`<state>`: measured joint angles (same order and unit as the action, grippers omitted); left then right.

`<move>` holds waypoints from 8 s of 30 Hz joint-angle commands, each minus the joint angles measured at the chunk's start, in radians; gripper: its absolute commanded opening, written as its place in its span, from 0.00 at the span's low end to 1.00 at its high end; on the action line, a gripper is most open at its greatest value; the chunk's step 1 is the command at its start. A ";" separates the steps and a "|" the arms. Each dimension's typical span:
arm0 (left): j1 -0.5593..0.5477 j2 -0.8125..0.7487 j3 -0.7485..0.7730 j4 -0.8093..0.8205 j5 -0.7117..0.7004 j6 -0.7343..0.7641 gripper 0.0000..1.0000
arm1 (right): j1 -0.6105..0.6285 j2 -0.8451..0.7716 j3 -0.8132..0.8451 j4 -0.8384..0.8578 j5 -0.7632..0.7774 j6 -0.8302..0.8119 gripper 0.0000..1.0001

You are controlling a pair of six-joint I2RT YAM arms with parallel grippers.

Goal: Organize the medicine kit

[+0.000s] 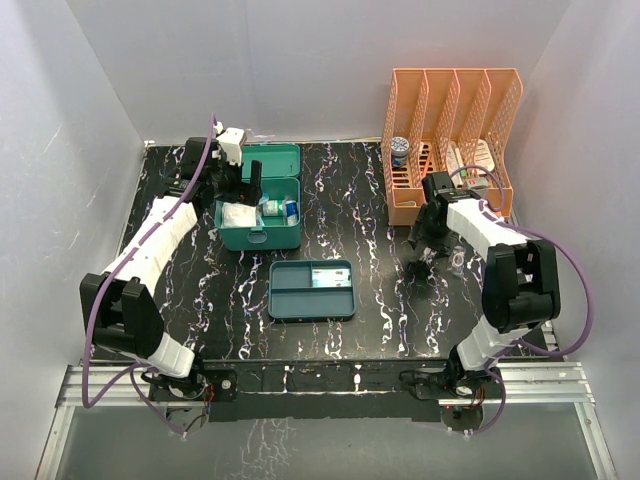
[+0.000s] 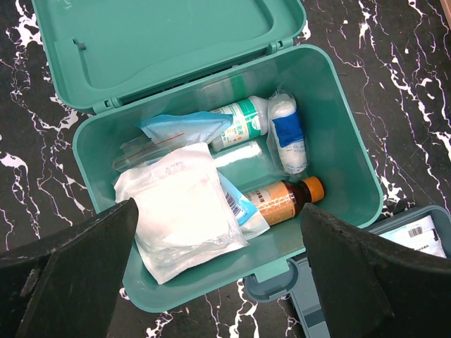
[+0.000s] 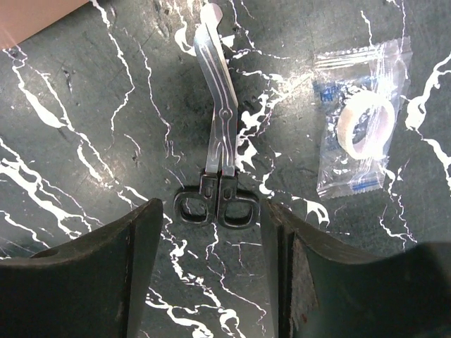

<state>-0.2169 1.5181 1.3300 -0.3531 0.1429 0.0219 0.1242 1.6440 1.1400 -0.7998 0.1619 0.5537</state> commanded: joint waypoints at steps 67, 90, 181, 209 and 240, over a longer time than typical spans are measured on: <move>0.007 0.021 0.052 -0.027 -0.005 0.019 0.99 | -0.039 0.120 -0.124 0.016 -0.096 -0.084 0.42; 0.007 0.021 0.035 -0.012 -0.002 0.022 0.99 | -0.033 0.115 -0.132 -0.041 -0.115 -0.064 0.41; 0.034 0.021 0.017 -0.017 -0.031 -0.014 0.99 | 0.710 0.116 0.485 -0.168 -0.322 -0.950 0.00; 0.037 0.034 0.019 -0.010 0.008 -0.017 0.99 | 0.843 0.140 0.275 -0.124 -0.279 -1.065 0.00; 0.063 0.020 -0.021 0.003 0.019 -0.024 0.99 | 0.854 0.238 0.243 -0.034 -0.325 -1.065 0.00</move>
<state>-0.1623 1.5806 1.3125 -0.3504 0.1440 0.0063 0.9745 1.8751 1.3891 -0.8822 -0.1501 -0.4992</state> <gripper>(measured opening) 0.986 0.272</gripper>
